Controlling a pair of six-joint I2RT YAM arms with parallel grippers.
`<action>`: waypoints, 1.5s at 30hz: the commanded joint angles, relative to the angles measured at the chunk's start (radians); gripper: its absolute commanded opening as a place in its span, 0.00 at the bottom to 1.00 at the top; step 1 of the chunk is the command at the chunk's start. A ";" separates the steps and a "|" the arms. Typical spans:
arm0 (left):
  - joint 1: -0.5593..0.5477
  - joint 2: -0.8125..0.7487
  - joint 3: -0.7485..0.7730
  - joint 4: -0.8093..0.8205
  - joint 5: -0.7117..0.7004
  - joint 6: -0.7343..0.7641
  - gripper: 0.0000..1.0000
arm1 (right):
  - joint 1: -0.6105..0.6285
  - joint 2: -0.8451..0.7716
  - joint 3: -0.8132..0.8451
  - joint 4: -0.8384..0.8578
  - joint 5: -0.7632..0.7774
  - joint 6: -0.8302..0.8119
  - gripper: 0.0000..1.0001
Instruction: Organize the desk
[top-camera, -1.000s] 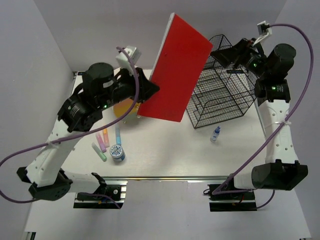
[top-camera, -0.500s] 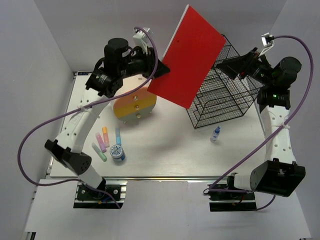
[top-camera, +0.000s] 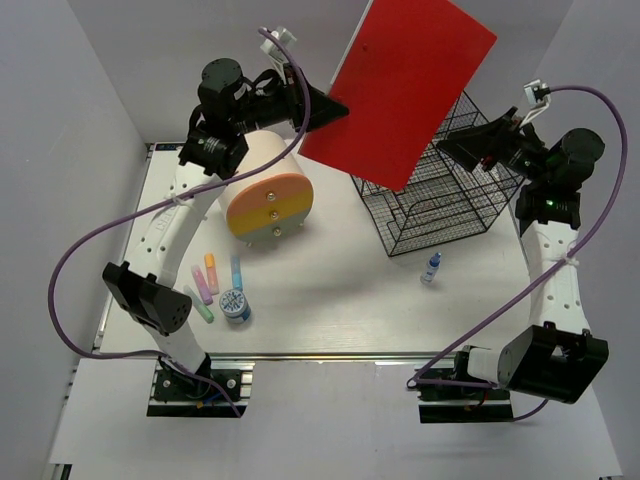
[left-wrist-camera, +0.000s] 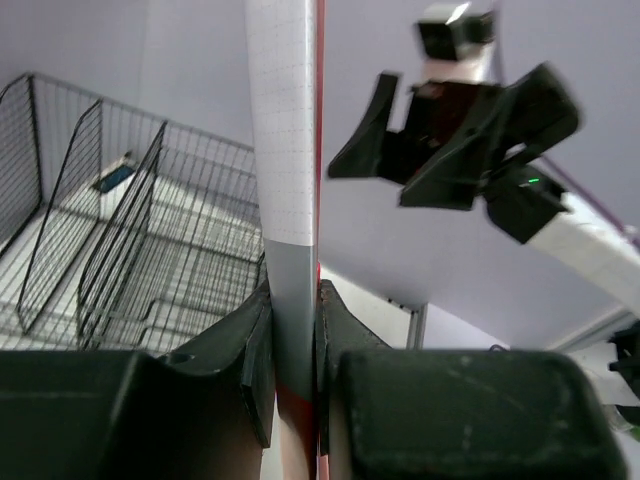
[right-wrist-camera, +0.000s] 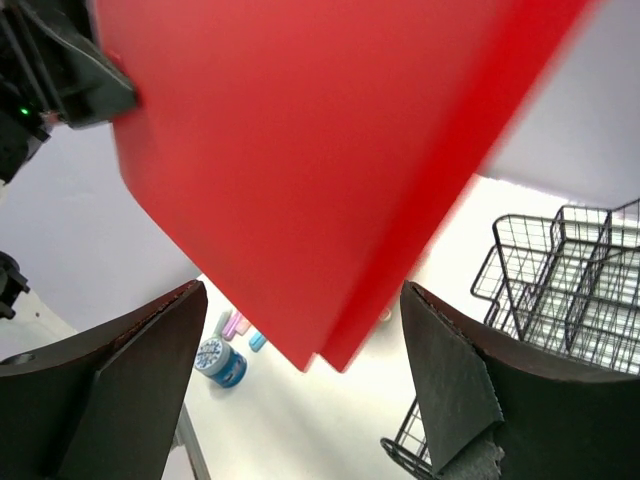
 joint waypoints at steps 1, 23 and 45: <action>0.008 -0.032 -0.003 0.171 0.080 -0.052 0.00 | -0.013 0.004 -0.033 0.120 -0.026 0.069 0.83; 0.035 0.095 0.011 0.386 0.267 -0.364 0.00 | -0.007 0.102 -0.134 0.856 0.018 0.602 0.55; 0.026 0.168 0.063 0.329 0.289 -0.413 0.08 | 0.117 -0.027 -0.266 0.794 0.121 0.488 0.04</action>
